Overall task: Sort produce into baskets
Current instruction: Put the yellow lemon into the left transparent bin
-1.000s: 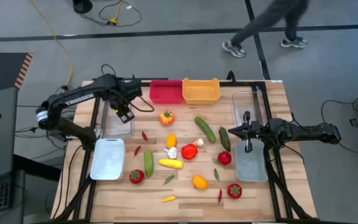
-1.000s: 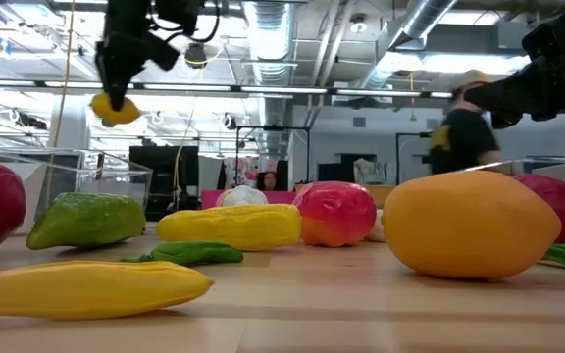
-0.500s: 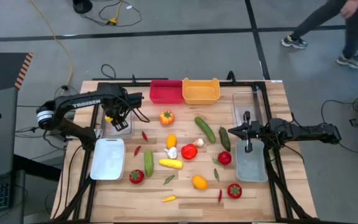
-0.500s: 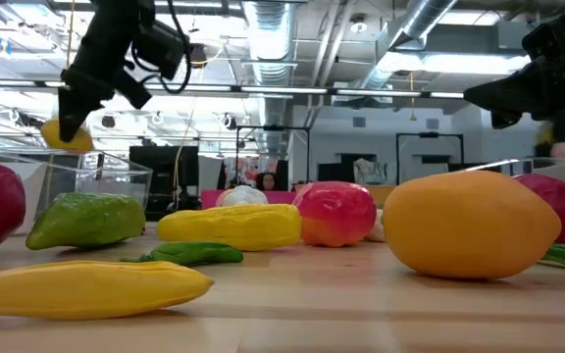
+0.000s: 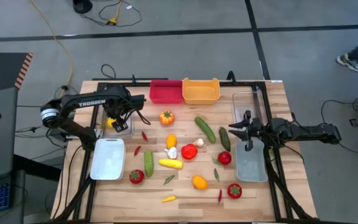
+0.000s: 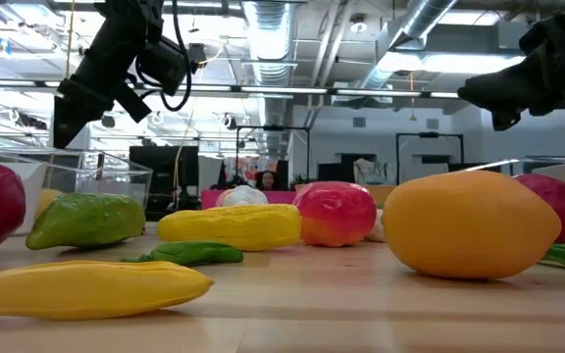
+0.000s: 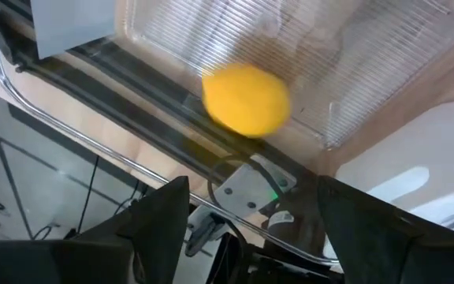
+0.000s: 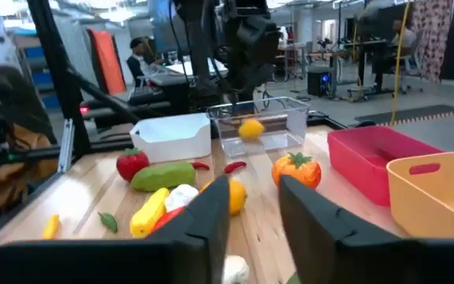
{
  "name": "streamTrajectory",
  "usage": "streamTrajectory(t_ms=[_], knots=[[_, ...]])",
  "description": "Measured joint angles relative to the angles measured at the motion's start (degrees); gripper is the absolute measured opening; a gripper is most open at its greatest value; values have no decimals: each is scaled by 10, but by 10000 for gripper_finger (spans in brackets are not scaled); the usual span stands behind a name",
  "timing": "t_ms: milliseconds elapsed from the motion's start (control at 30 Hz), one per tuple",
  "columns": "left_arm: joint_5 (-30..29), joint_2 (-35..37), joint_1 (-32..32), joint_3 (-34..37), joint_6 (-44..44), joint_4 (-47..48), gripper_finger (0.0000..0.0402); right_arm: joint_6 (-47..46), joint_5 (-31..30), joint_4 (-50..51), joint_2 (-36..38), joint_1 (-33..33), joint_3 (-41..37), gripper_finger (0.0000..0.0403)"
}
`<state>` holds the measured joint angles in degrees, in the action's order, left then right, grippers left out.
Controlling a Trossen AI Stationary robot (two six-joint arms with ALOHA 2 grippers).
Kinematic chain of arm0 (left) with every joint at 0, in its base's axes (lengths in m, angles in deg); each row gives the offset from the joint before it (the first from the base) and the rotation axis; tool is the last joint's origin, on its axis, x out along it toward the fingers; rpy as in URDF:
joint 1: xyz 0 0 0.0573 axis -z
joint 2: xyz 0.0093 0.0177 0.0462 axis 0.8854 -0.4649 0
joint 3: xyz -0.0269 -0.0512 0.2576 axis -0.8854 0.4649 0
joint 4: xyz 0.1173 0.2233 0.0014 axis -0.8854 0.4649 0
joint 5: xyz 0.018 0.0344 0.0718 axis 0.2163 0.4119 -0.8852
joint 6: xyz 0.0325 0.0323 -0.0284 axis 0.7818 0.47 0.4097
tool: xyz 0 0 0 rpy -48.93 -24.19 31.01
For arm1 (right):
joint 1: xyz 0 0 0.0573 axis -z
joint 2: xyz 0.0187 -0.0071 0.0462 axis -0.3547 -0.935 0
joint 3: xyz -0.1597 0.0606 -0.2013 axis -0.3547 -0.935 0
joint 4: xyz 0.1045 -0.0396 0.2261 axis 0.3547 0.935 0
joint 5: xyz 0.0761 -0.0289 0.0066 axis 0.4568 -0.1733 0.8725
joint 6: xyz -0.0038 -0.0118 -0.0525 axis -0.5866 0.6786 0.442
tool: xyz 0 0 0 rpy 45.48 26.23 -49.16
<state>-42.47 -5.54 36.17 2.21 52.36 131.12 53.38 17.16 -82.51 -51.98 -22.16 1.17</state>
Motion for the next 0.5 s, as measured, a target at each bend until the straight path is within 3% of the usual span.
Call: streamTrajectory(t_ms=[267, 500], knots=[[-1, 32, 0, 0, 4, -18, 264, -36, -1, -48, 0, 0, 0, 277], [-1, 83, 0, 0, 2, -63, 264, -32, 3, -84, 0, 0, 8, 314]])
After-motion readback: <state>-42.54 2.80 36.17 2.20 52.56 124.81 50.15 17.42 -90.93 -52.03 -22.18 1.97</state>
